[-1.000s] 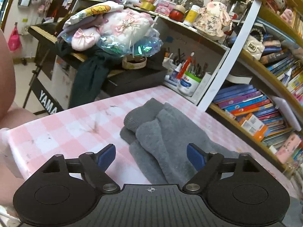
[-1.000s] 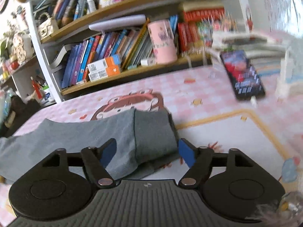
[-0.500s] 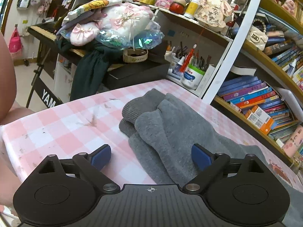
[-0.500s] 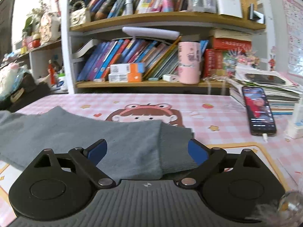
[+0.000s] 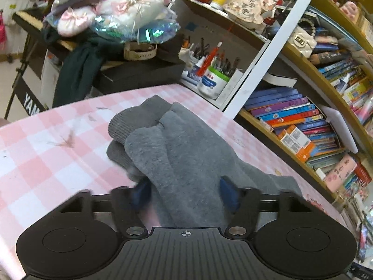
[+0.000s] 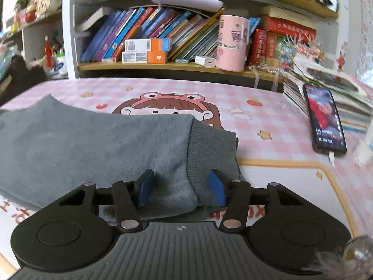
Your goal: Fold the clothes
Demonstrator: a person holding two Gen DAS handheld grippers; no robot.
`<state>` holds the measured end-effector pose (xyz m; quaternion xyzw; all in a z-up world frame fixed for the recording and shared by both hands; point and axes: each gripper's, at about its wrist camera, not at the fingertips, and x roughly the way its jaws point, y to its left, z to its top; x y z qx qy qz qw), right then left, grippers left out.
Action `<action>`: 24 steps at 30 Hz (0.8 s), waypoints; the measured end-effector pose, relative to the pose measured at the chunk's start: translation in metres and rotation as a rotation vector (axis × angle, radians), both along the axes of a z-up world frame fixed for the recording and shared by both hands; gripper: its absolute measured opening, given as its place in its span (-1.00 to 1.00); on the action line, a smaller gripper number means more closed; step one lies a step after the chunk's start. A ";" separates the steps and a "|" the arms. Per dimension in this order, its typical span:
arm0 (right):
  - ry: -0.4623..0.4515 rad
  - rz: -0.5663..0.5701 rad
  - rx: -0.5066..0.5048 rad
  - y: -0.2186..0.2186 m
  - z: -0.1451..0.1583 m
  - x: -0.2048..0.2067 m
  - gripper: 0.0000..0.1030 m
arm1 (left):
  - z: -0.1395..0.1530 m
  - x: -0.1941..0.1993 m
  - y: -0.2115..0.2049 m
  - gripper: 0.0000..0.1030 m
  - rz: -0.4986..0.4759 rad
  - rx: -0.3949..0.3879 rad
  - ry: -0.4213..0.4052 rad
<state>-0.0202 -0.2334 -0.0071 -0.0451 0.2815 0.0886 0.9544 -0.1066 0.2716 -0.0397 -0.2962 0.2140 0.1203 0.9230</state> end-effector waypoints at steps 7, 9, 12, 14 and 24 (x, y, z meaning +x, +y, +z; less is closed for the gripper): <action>0.009 0.006 -0.034 0.001 0.002 0.049 -0.17 | 0.005 0.042 0.002 -0.15 -0.057 0.046 0.067; 0.010 0.007 -0.049 0.003 0.003 0.068 -0.17 | 0.007 0.058 0.003 -0.15 -0.070 0.050 0.084; 0.006 0.011 -0.057 0.004 0.003 0.096 -0.16 | 0.006 0.084 0.004 -0.15 -0.074 0.055 0.095; 0.004 0.014 -0.056 0.006 0.003 0.112 -0.15 | 0.006 0.099 0.003 -0.15 -0.080 0.077 0.101; -0.002 0.014 -0.040 0.010 -0.001 0.164 -0.10 | 0.001 0.160 0.000 -0.15 -0.096 0.139 0.096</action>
